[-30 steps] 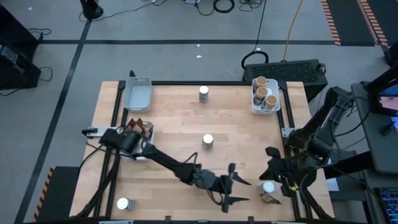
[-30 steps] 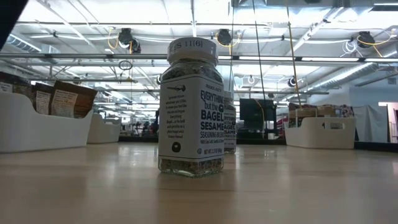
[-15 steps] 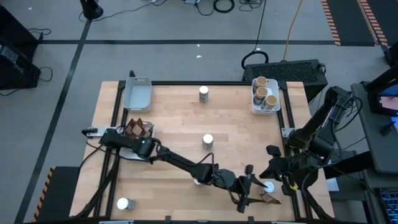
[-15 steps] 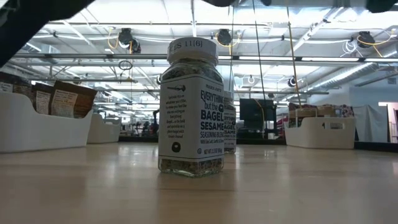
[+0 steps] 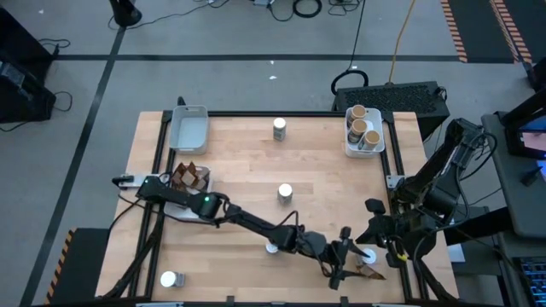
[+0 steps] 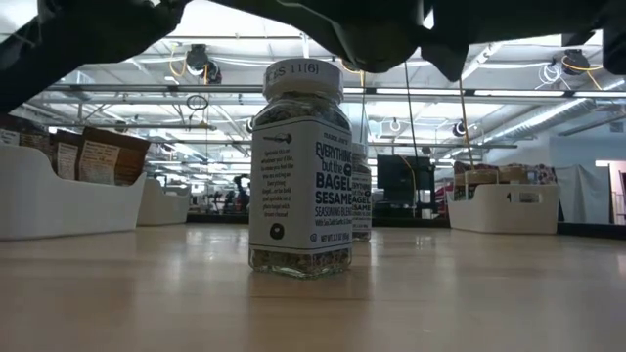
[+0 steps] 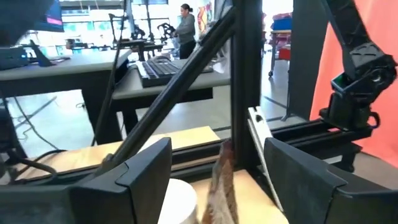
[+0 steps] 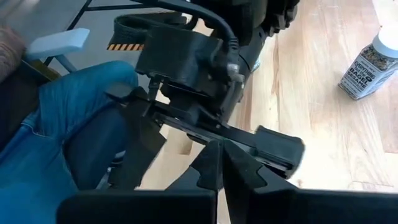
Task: Sort spices by type
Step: Put the orange seasoning pack into the left white bin
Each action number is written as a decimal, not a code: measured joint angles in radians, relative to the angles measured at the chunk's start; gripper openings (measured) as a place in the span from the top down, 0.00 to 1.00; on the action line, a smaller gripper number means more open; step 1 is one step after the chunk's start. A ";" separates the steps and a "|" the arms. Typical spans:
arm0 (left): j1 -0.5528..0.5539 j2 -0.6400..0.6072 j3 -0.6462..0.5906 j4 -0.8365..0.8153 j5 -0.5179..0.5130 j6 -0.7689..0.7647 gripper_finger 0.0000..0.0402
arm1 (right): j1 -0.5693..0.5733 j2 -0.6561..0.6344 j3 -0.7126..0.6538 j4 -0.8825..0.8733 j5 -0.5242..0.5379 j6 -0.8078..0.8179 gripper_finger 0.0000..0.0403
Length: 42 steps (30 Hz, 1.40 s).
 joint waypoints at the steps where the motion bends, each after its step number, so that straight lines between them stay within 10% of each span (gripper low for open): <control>1: 0.002 0.000 0.000 0.000 -0.001 0.000 0.36 | 0.000 0.000 0.000 0.001 0.000 0.000 1.00; 42: 0.021 0.025 0.000 0.073 0.070 -0.016 0.48 | -0.002 0.000 0.000 0.000 0.002 -0.019 1.00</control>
